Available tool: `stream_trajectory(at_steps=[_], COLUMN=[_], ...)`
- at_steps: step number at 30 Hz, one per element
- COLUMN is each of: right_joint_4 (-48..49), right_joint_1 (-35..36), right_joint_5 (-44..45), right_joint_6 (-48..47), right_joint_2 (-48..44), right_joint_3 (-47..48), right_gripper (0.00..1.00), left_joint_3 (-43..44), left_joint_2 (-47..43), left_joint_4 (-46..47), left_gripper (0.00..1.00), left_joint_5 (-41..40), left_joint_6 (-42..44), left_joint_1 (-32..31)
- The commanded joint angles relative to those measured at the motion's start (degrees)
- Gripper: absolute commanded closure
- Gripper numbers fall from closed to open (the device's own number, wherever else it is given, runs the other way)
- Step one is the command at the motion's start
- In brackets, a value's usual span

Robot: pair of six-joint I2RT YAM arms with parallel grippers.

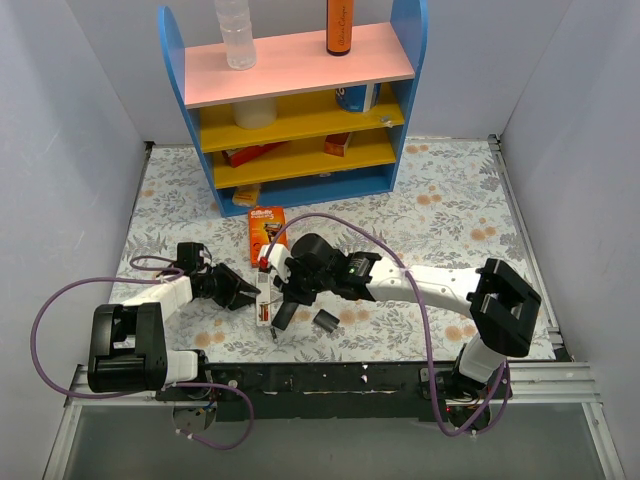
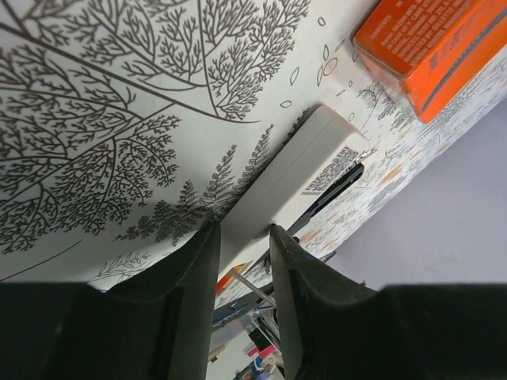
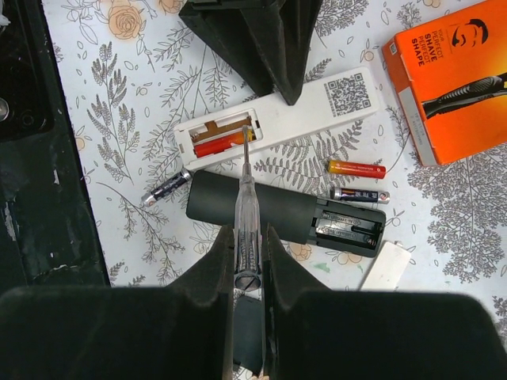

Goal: Unload the batteries from the remote control

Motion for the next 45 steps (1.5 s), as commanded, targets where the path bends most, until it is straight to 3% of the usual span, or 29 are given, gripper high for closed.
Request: stream_trajectory(at_steps=[1, 6, 12, 19, 24, 45], right_joint_4=[-3.56, -5.15, -4.62, -5.85, -5.33, -1.46], right_joint_1=[-0.48, -0.56, -0.56, -0.83, -2.05, -3.11], right_joint_5=[1.42, 0.02, 2.56, 11.77, 13.55, 5.64], right_joint_6=[-1.15, -1.24, 1.65, 5.96, 6.76, 7.72], right_joint_2=[-0.57, -0.39, -2.67, -3.82, -3.82, 4.44], right_joint_3=[4.04, 4.75, 4.93, 6.51, 6.07, 9.05], right_gripper=[0.99, 0.99, 0.99, 0.99, 0.99, 0.99], left_joint_3=[1.95, 2.48, 5.46, 8.45, 9.94, 11.09], left_joint_2=[-2.38, -6.07, -8.27, -7.22, -6.52, -5.81], left_joint_4=[-4.52, -6.9, -8.92, -7.79, -7.17, -9.01], left_gripper=[0.68, 0.67, 0.58, 0.54, 0.52, 0.48], left_joint_5=[-4.22, -8.0, -11.61, -8.46, -7.57, -10.29], left_joint_6=[1.27, 0.65, 3.37, 6.01, 7.5, 10.58], left_joint_1=[-0.51, -0.51, -0.51, -0.51, -0.51, -0.51])
